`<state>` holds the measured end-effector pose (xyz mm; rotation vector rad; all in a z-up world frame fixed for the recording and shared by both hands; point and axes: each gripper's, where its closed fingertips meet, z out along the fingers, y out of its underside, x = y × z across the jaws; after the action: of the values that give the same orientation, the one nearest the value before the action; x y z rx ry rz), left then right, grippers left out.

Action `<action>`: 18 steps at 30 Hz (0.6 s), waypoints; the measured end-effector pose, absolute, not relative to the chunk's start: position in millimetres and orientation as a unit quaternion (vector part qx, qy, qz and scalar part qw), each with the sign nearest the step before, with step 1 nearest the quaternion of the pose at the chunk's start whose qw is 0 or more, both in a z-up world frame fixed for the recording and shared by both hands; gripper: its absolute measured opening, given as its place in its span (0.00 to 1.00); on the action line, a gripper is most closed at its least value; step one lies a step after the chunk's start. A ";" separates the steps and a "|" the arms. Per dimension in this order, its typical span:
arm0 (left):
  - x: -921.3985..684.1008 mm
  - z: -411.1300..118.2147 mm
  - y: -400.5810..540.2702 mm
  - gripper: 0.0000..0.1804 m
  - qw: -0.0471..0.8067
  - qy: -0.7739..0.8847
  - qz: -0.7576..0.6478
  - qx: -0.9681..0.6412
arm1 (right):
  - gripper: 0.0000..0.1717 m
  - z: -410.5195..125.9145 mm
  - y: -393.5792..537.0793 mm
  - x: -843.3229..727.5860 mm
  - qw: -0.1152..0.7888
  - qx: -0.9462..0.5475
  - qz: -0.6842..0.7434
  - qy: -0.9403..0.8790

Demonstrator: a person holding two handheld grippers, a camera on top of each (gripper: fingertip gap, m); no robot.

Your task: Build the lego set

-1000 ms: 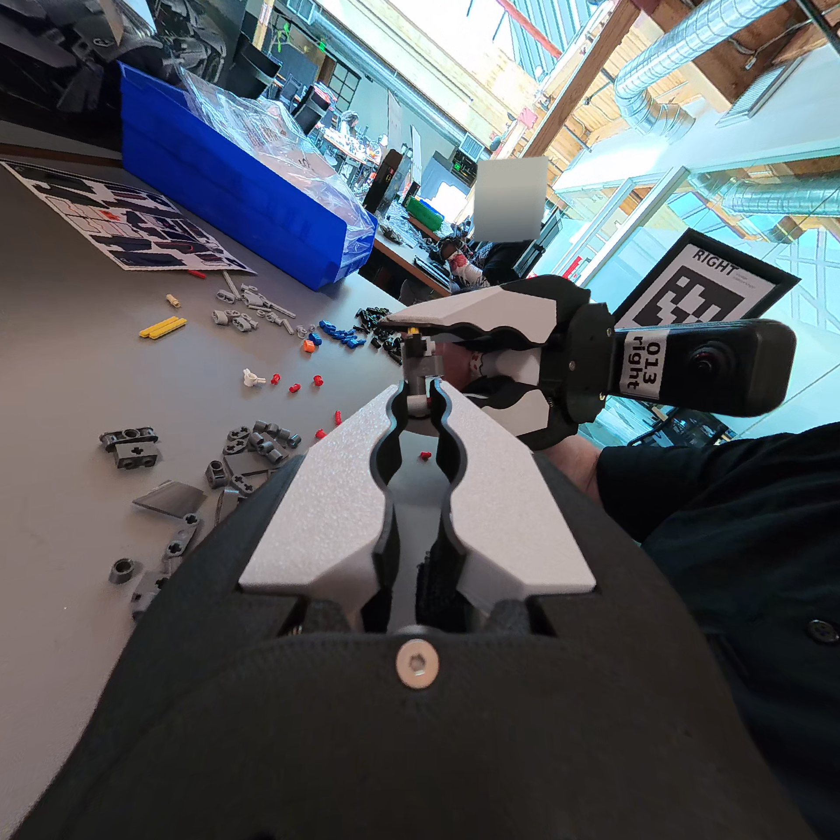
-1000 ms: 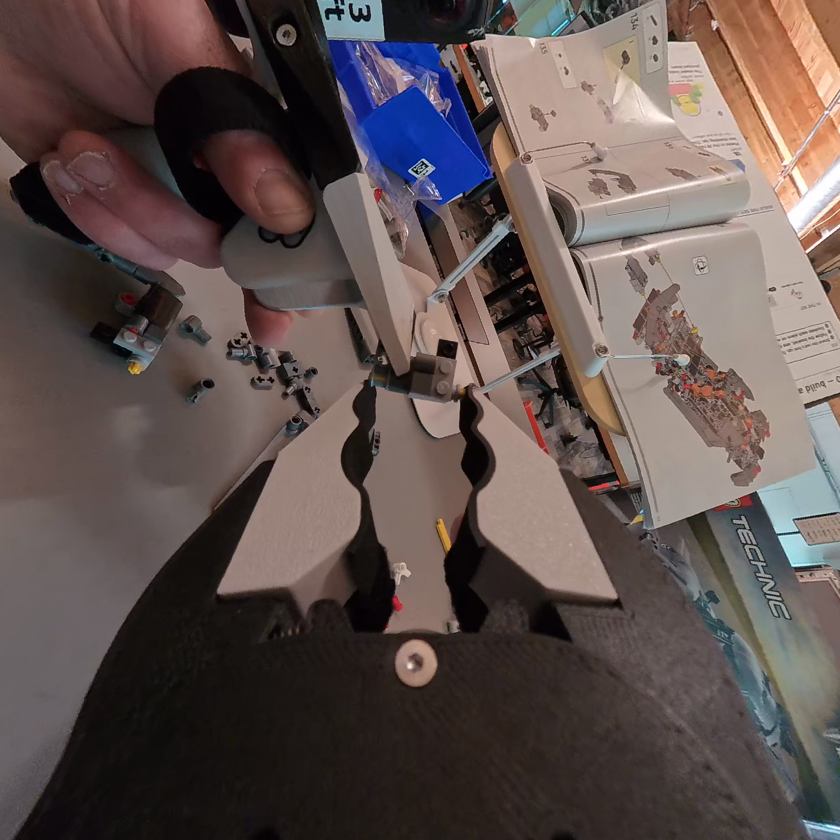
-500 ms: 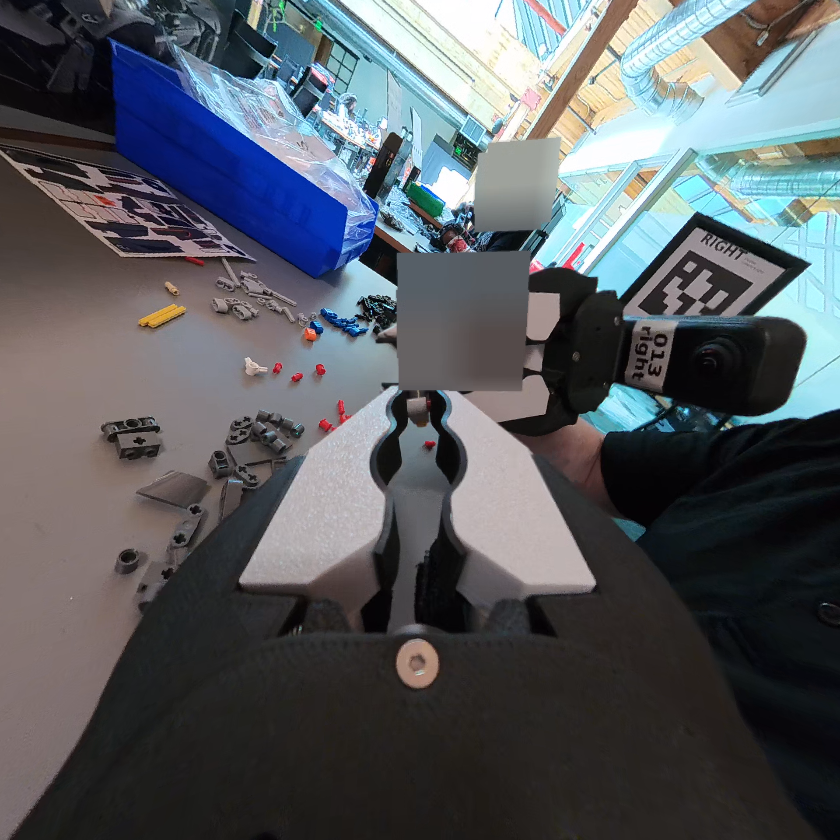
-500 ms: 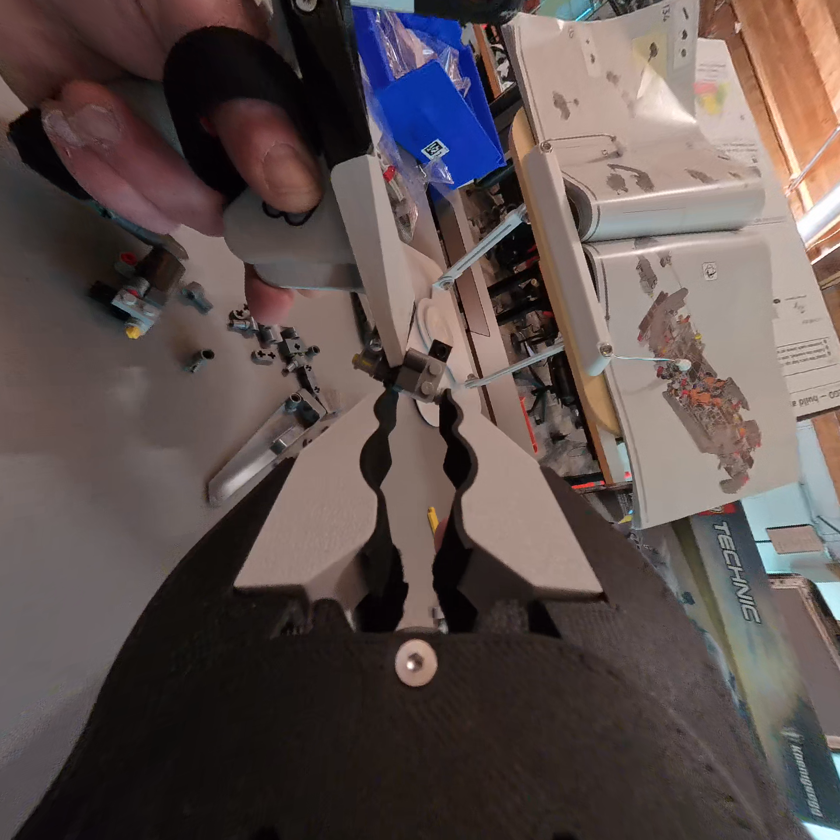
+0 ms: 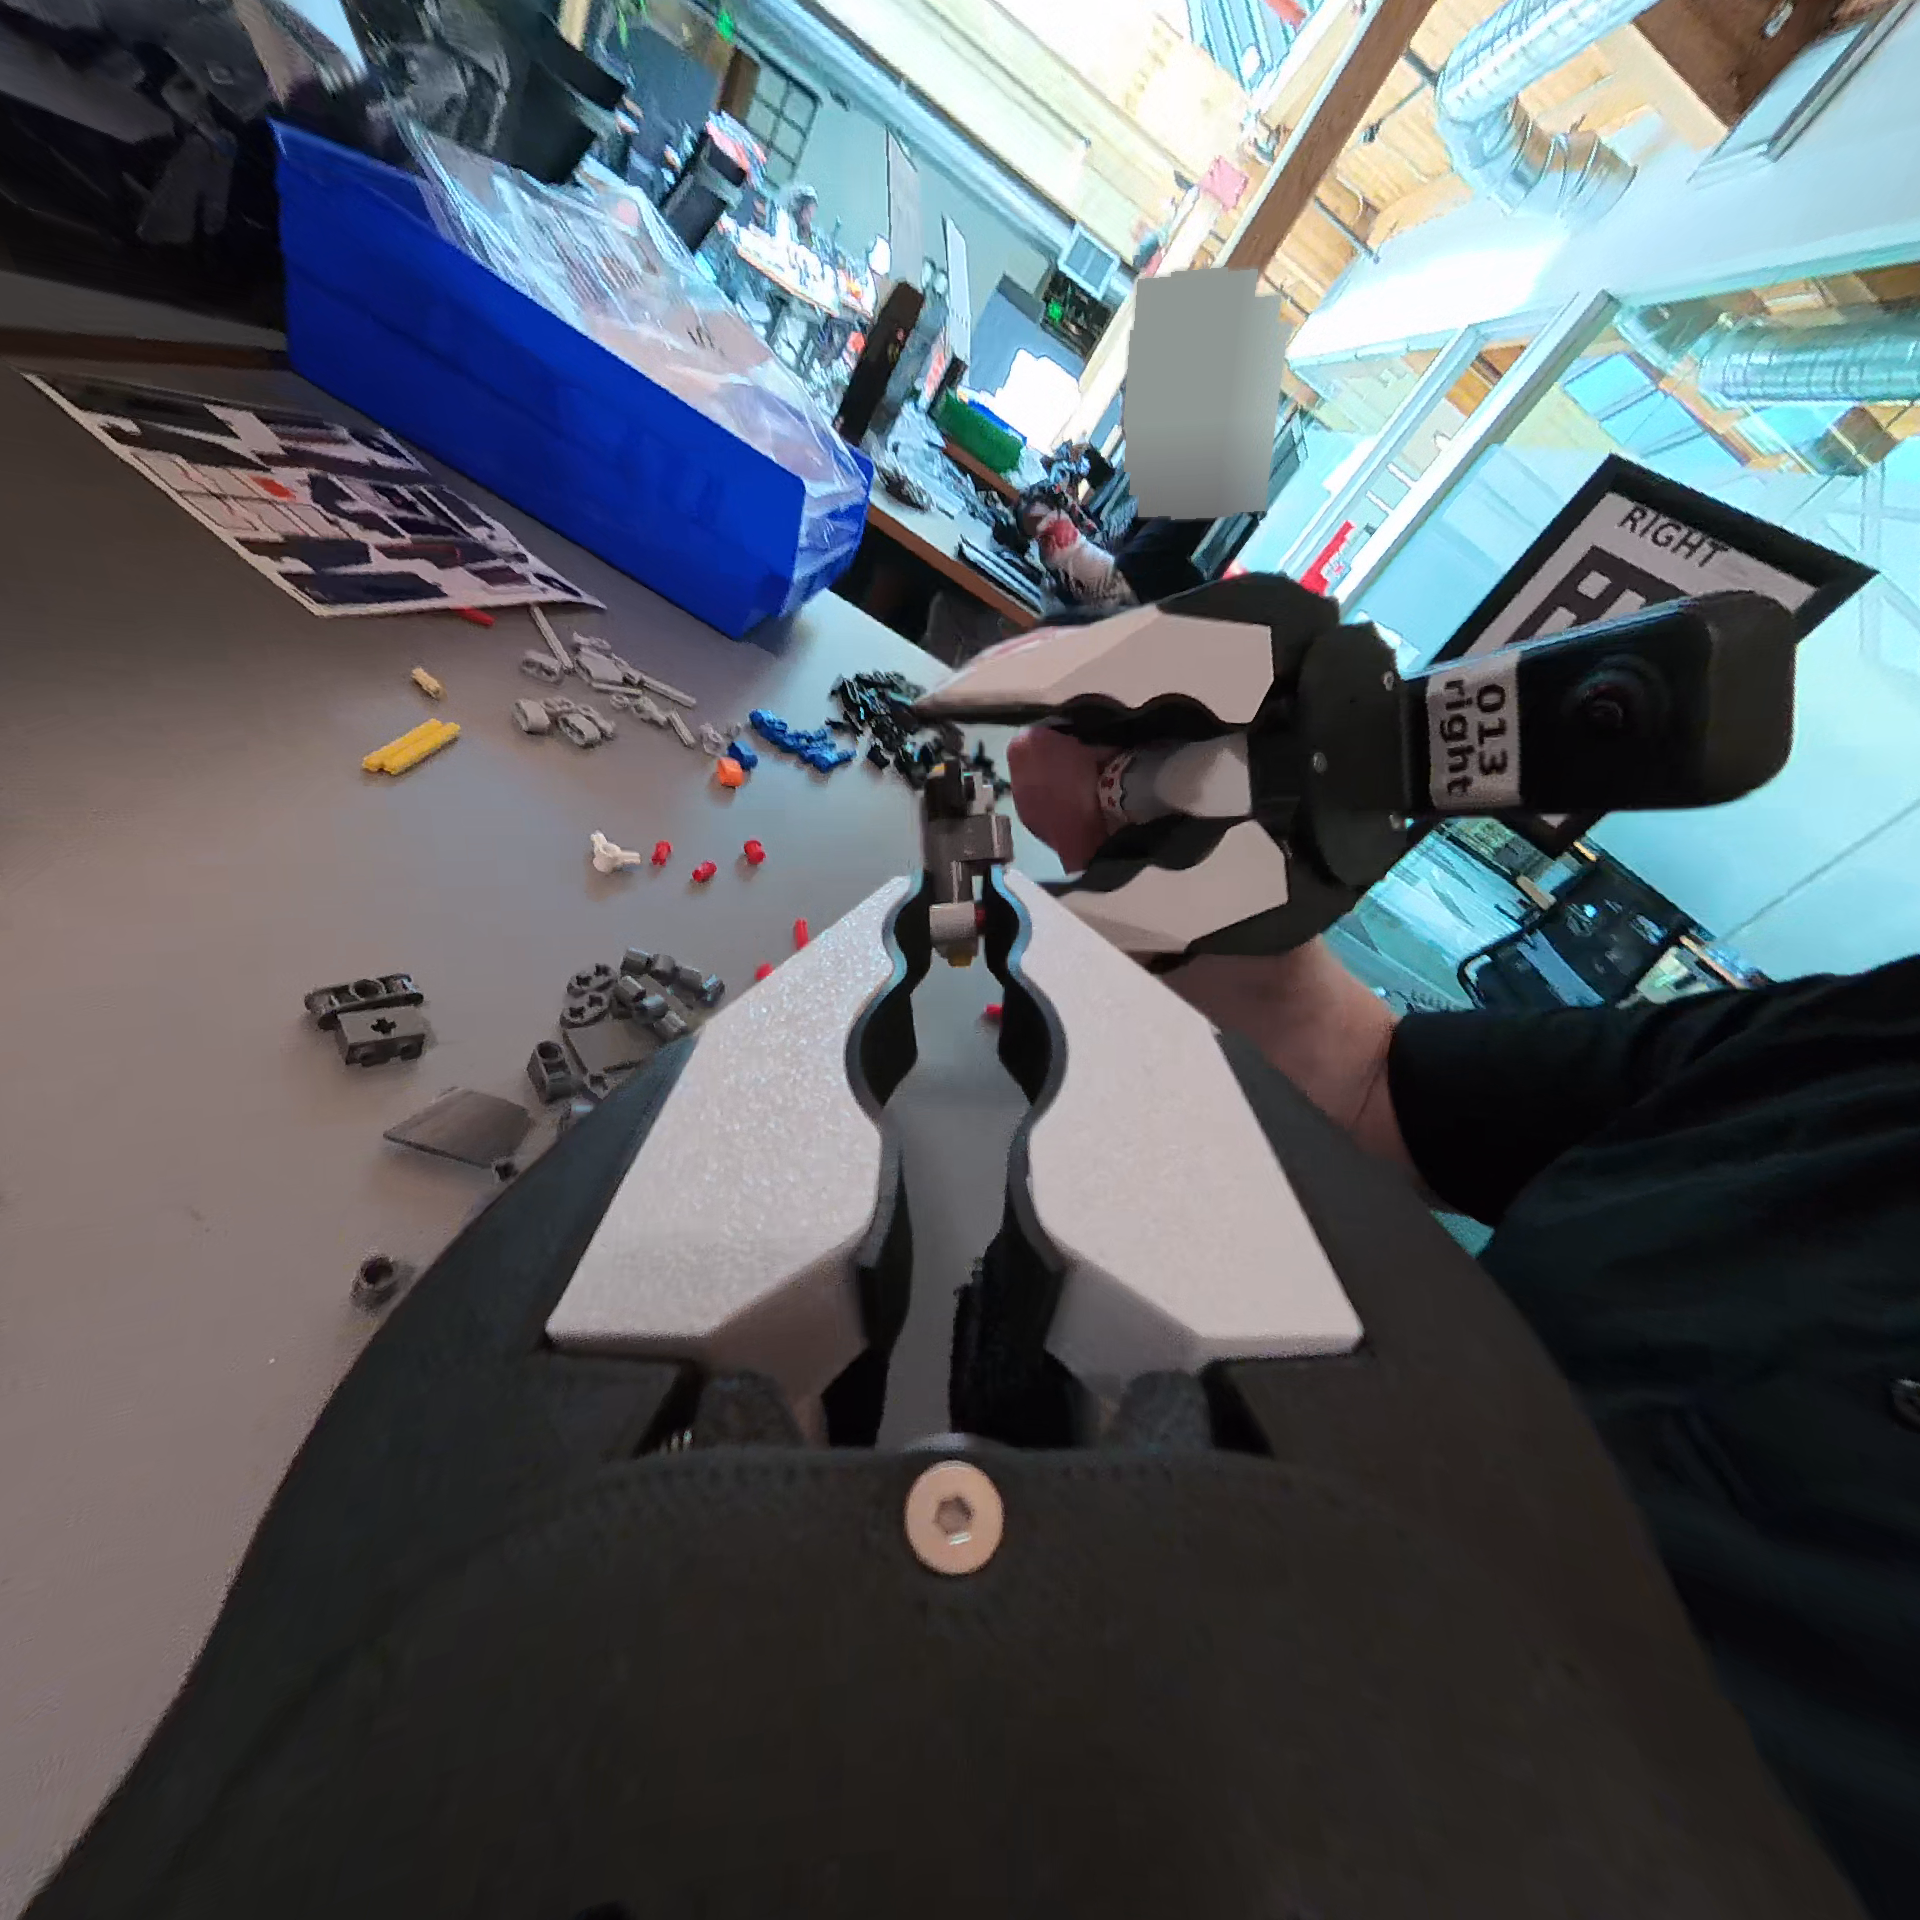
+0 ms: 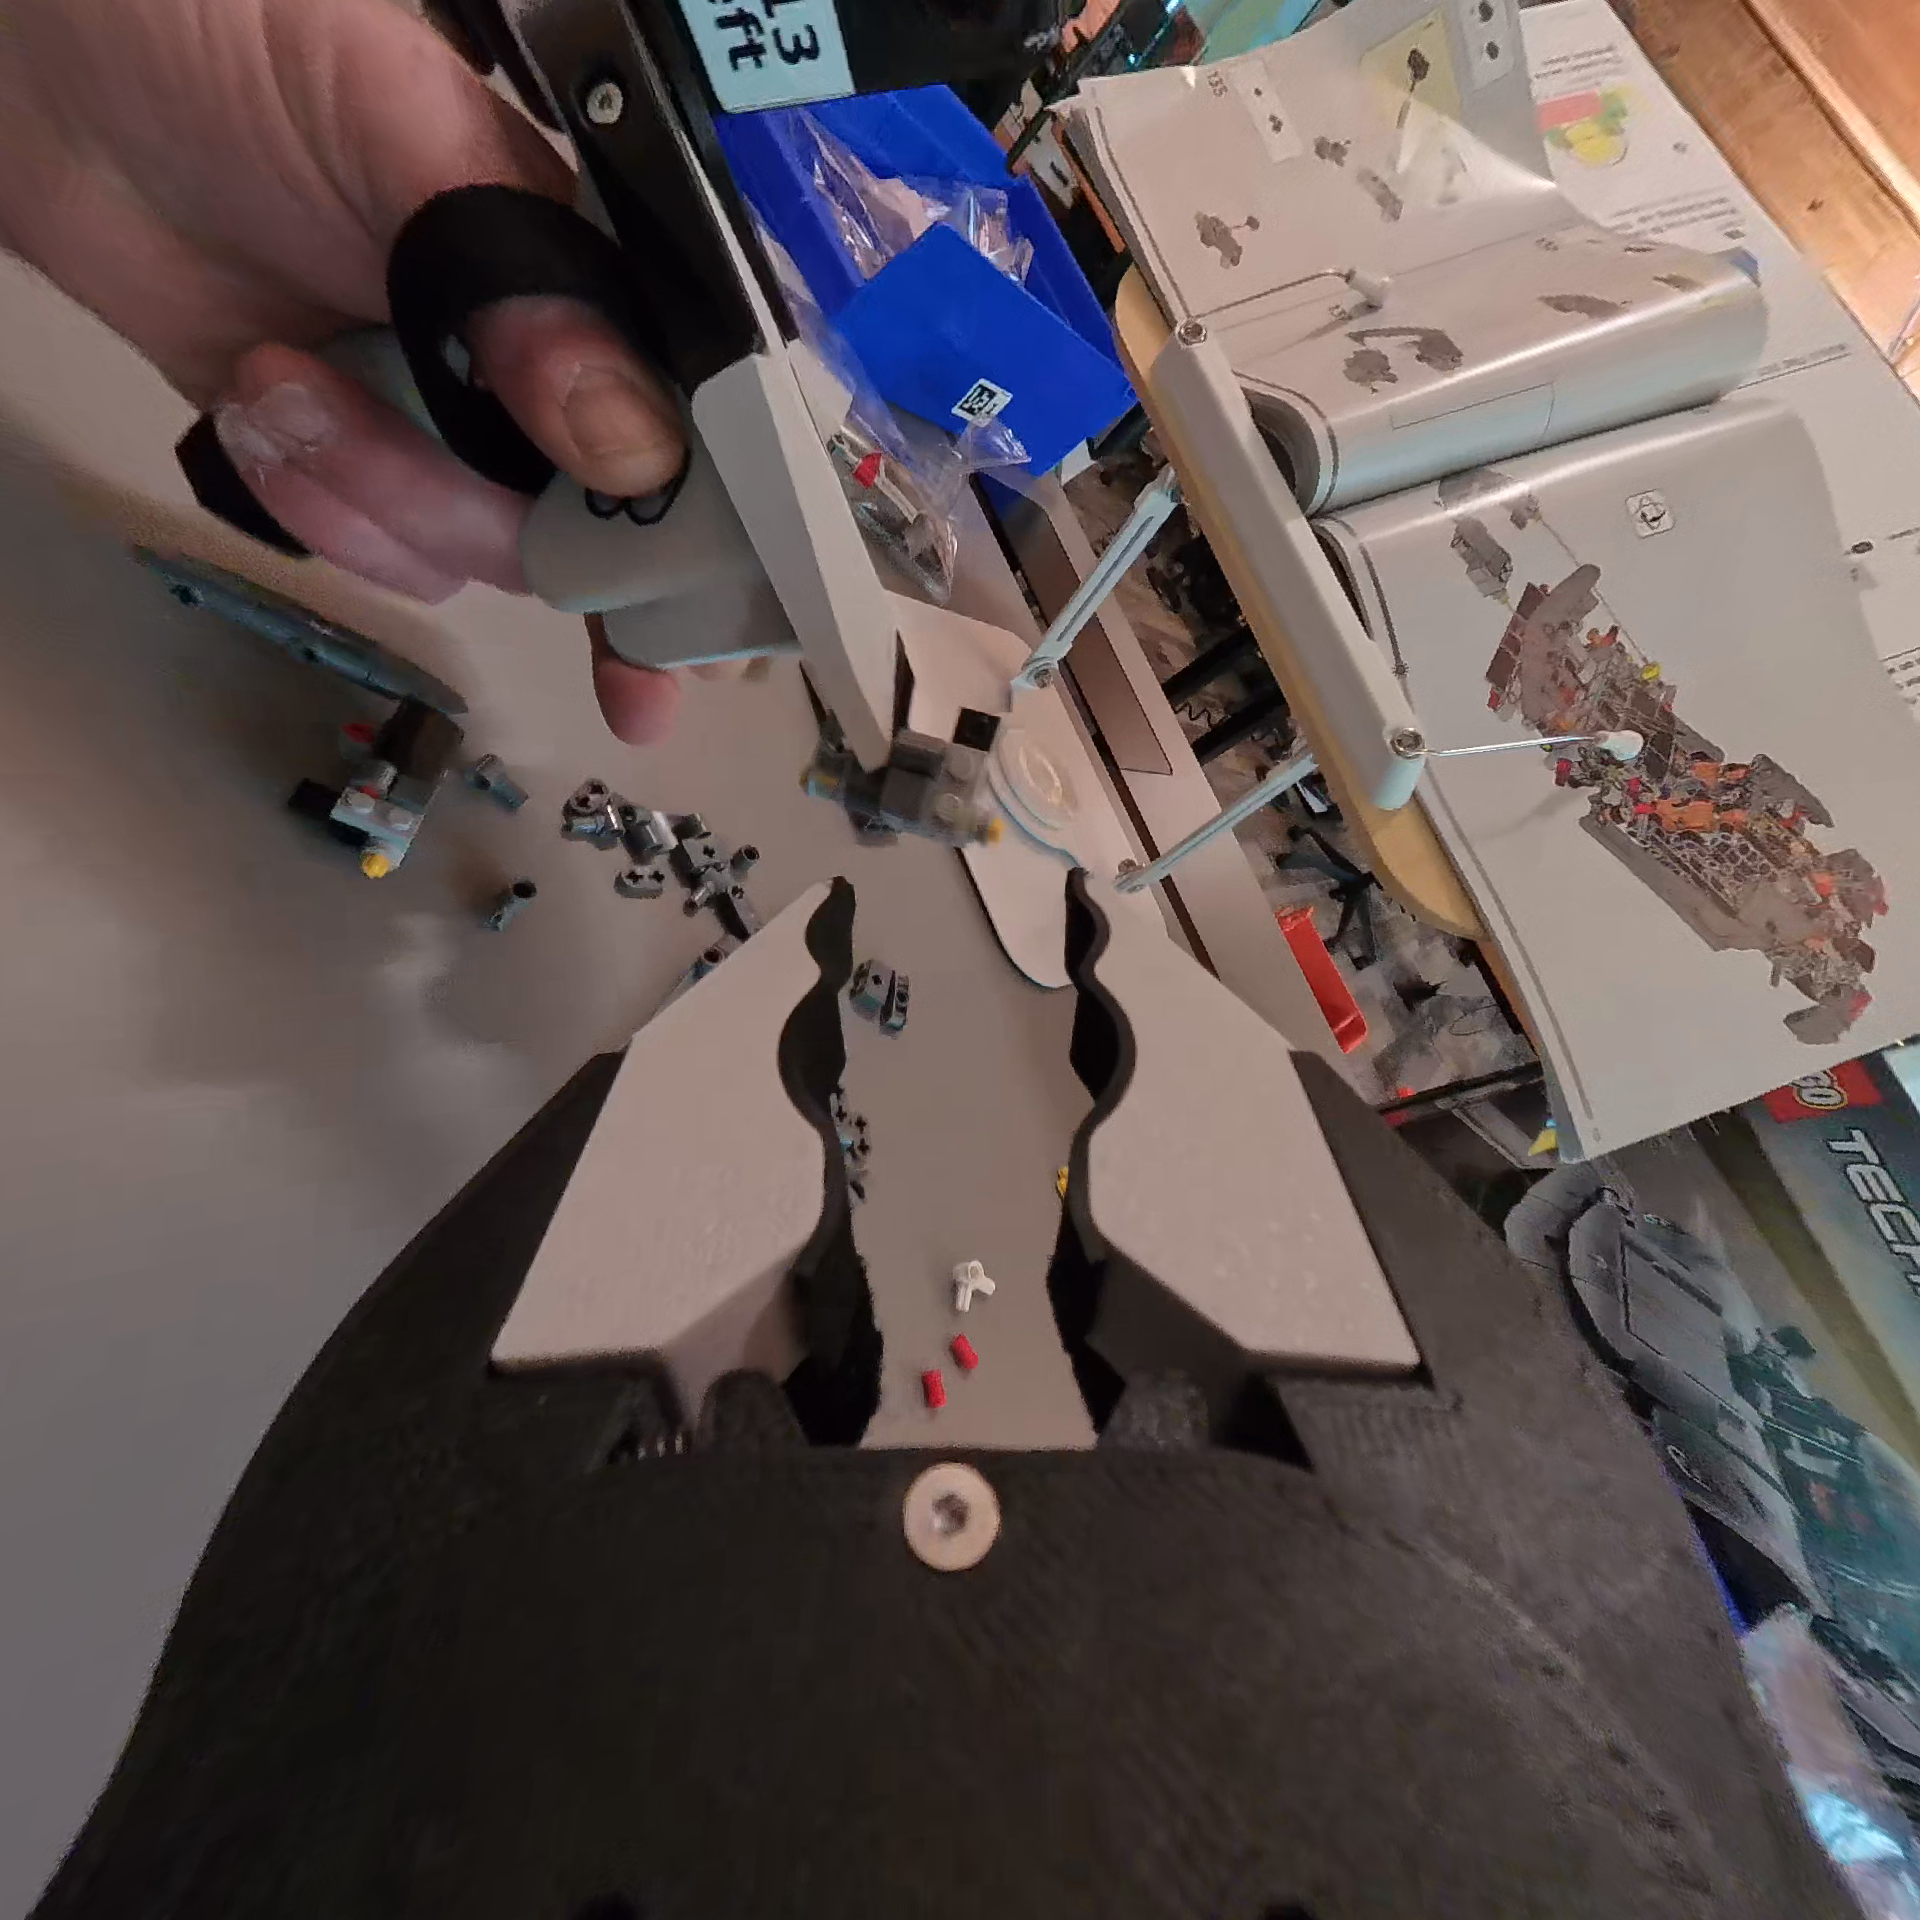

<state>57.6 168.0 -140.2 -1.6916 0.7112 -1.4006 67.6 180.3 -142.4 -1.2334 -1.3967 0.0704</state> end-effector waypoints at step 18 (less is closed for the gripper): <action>31.2 -174.3 98.5 0.05 0.231 0.432 -0.493 -0.719 | 0.09 -173.5 103.9 19.6 0.513 -0.362 -0.110 -0.771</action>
<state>31.2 98.5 -174.3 -1.9774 1.1875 -1.3542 19.6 103.9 -173.5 -0.8695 -1.8541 -0.2648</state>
